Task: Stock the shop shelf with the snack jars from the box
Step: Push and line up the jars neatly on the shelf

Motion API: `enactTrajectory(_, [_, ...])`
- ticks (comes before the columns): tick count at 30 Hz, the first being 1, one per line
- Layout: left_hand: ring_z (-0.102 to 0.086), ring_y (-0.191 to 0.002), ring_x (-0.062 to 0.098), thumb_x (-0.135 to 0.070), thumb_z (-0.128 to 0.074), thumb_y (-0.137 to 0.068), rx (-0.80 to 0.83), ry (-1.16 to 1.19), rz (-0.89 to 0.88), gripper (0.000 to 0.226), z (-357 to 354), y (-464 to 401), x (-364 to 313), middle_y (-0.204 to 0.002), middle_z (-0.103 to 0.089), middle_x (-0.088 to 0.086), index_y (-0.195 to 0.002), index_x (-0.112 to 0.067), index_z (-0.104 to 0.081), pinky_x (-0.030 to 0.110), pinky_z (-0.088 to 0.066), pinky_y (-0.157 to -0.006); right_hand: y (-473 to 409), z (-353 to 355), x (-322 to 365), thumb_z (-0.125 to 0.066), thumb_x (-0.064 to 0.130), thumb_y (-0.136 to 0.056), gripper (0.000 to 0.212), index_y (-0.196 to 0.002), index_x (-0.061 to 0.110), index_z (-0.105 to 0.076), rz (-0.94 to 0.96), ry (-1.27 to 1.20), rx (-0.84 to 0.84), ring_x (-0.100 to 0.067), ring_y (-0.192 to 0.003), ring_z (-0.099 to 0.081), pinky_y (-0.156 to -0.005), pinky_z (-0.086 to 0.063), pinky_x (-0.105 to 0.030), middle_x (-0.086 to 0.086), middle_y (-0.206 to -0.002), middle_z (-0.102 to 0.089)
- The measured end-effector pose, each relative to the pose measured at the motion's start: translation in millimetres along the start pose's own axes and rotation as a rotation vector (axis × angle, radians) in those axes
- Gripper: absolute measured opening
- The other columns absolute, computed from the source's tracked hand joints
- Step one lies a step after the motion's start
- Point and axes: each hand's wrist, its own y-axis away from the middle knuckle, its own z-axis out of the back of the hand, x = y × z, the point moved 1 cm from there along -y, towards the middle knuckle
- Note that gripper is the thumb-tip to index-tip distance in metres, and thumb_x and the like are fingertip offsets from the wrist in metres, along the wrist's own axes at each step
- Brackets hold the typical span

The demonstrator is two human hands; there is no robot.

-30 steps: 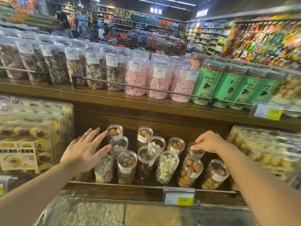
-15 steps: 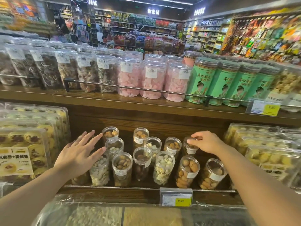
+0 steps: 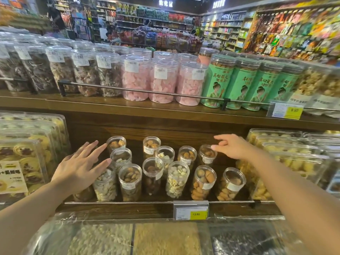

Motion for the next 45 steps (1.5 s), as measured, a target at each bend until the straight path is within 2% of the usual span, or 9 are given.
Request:
enactTrajectory(10, [0.009,-0.154,0.006,-0.086,-0.005,-0.084,0.02,-0.01,0.017,0.08,0.7,-1.2,-0.1,-0.168,0.002,-0.02,-0.156,-0.053,-0.005,0.046,-0.012,-0.123,52.1,-7.8,-46.8,-0.081,0.016,-0.084,0.051,-0.132,0.026,-0.066,0.011,0.089,0.145,-0.013,-0.125,-0.055,-0.098,-0.04,-0.025,0.005,-0.136,-0.062])
enactTrajectory(19, [0.006,-0.155,0.007,-0.083,-0.009,-0.088,-0.002,-0.003,0.012,0.075,2.7,2.7,-4.4,-0.168,-0.001,-0.018,-0.155,-0.054,0.01,0.045,-0.013,-0.123,60.7,-9.1,-16.0,-0.078,0.032,-0.088,0.054,-0.139,0.034,-0.06,0.117,0.148,0.043,-0.019,-0.138,-0.047,-0.111,-0.04,-0.037,0.004,-0.149,-0.053])
enactTrajectory(22, [0.007,-0.155,0.007,-0.082,-0.007,-0.088,0.011,-0.013,0.019,0.076,4.7,5.0,-7.4,-0.168,0.001,-0.017,-0.155,-0.052,0.012,0.045,-0.011,-0.123,63.8,-22.7,10.7,-0.08,0.034,-0.085,0.055,-0.137,0.035,-0.062,0.218,0.102,0.132,-0.017,-0.14,-0.044,-0.114,-0.038,-0.038,0.005,-0.149,-0.053])
enactTrajectory(25, [0.009,-0.154,0.007,-0.082,-0.005,-0.087,0.025,-0.023,0.026,0.078,7.3,5.9,-9.4,-0.168,0.003,-0.018,-0.156,-0.05,0.013,0.044,-0.009,-0.124,64.6,-37.5,24.3,-0.079,0.033,-0.087,0.042,-0.128,0.029,-0.069,0.24,0.173,0.169,-0.015,-0.128,-0.053,-0.104,-0.043,-0.031,0.004,-0.141,-0.059])
enactTrajectory(29, [0.009,-0.155,0.008,-0.081,-0.006,-0.087,0.031,-0.025,0.034,0.078,7.6,5.6,-10.5,-0.168,0.004,-0.017,-0.156,-0.05,0.011,0.046,-0.008,-0.124,64.3,-38.4,23.1,-0.083,0.034,-0.082,0.032,-0.113,0.028,-0.076,0.22,0.145,0.126,-0.001,-0.089,-0.056,-0.072,-0.043,-0.018,0.01,-0.109,-0.065])
enactTrajectory(34, [0.01,-0.155,0.008,-0.083,-0.004,-0.086,0.029,-0.031,0.024,0.078,5.5,4.1,-8.3,-0.168,0.006,-0.017,-0.155,-0.051,0.014,0.045,-0.007,-0.124,61.8,-37.8,26.1,-0.087,0.04,-0.076,0.031,-0.104,0.028,-0.079,0.175,0.177,0.123,-0.007,-0.091,-0.063,-0.083,-0.057,-0.03,0.011,-0.099,-0.068])
enactTrajectory(38, [0.012,-0.154,0.007,-0.084,-0.002,-0.085,0.03,-0.029,0.019,0.077,3.9,2.9,-6.2,-0.167,0.007,-0.018,-0.153,-0.053,0.015,0.045,-0.008,-0.124,63.6,-31.4,44.5,-0.084,0.048,-0.076,0.029,-0.098,0.03,-0.079,0.185,0.143,0.104,-0.006,-0.089,-0.066,-0.081,-0.059,-0.03,0.012,-0.096,-0.071])
enactTrajectory(42, [0.012,-0.154,0.008,-0.083,-0.004,-0.086,0.028,-0.019,0.013,0.076,4.0,2.9,-5.7,-0.167,0.008,-0.018,-0.154,-0.053,0.014,0.046,-0.007,-0.124,69.5,-57.9,85.6,-0.073,0.061,-0.081,0.05,-0.117,0.026,-0.073,0.261,0.152,-0.048,-0.008,-0.092,-0.065,-0.075,-0.054,-0.026,0.009,-0.112,-0.07])
enactTrajectory(45, [0.012,-0.154,0.007,-0.083,-0.005,-0.087,0.021,-0.016,0.011,0.076,4.2,3.3,-6.1,-0.167,0.008,-0.019,-0.154,-0.053,0.013,0.046,-0.007,-0.124,65.1,-83.2,98.7,-0.073,0.06,-0.083,0.044,-0.106,0.022,-0.076,0.233,0.223,-0.041,-0.015,-0.086,-0.069,-0.074,-0.059,-0.034,0.003,-0.097,-0.073])
